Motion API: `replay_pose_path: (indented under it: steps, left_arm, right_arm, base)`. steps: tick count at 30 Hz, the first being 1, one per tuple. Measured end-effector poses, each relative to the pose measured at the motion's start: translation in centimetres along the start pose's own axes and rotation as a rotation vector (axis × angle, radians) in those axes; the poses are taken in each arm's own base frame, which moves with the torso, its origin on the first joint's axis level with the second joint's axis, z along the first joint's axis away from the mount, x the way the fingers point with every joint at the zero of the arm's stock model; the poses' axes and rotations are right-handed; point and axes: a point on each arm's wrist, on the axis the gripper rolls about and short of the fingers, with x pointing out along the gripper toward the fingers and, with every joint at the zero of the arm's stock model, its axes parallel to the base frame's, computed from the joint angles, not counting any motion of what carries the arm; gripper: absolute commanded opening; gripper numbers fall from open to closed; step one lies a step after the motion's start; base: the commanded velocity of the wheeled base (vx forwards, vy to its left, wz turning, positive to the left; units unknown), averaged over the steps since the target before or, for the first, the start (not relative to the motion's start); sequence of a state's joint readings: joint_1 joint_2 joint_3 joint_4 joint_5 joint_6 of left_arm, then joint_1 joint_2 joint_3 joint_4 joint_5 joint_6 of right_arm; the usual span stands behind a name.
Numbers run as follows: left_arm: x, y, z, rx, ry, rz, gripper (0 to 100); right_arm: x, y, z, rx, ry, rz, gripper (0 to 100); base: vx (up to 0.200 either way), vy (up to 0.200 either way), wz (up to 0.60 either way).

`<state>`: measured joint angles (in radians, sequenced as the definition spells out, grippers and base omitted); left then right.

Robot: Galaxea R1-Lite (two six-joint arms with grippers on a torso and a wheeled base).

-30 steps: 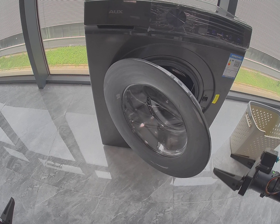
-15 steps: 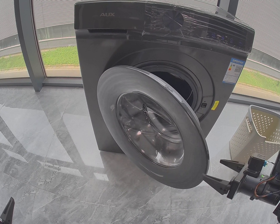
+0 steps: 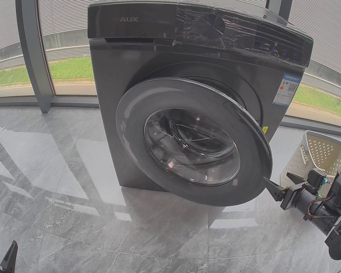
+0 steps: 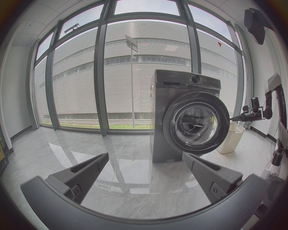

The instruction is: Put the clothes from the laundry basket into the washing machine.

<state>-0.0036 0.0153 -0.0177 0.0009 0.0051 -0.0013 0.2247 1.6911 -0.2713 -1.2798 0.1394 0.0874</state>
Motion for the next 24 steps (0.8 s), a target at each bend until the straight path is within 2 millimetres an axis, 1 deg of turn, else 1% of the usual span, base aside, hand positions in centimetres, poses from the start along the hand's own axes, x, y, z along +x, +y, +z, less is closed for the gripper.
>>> replay_pose_path:
  steps: [3, 5, 9, 10, 14, 17, 20, 24]
  left_arm:
    - [0.0, 0.0, 0.0, -0.001, 0.0, 0.006, 100]
    - [0.0, 0.0, 0.0, -0.001, 0.0, 0.009, 100]
    - [0.0, 0.0, 0.0, -0.002, -0.001, 0.012, 100]
    - [0.0, 0.0, 0.0, -0.003, 0.0, 0.013, 100]
    - [0.0, 0.0, 0.0, -0.006, 0.0, 0.015, 100]
    - [0.0, 0.0, 0.0, -0.01, -0.001, 0.014, 100]
    - [0.0, 0.0, 0.0, -0.01, -0.001, 0.015, 100]
    - [0.0, 0.0, 0.0, -0.01, -0.001, 0.013, 100]
  right_arm:
    - [-0.2, -0.1, -0.7, 0.003, 0.032, 0.004, 100]
    - [-0.4, 0.2, -1.4, 0.001, 0.066, 0.022, 100]
    - [-1.2, 1.7, -2.9, -0.009, 0.138, 0.1, 100]
    - [-1.6, 2.3, -3.5, -0.01, 0.164, 0.145, 100]
    - [-2.2, 3.3, -4.2, -0.011, 0.207, 0.255, 100]
    - [-2.6, 3.9, -4.4, -0.011, 0.214, 0.319, 100]
    - [-2.6, 4.4, -4.0, -0.018, 0.168, 0.355, 100]
    - [-2.6, 5.3, -3.3, -0.024, 0.093, 0.414, 100]
  base:
    - [0.0, -0.2, 0.0]
    - [0.0, -0.2, 0.0]
    - [0.0, -0.2, 0.0]
    - [0.0, -0.2, 0.0]
    - [0.0, -0.2, 0.0]
    - [0.0, 0.0, 0.0]
    - [0.0, 0.0, 0.0]
    - [0.2, 0.0, 0.0]
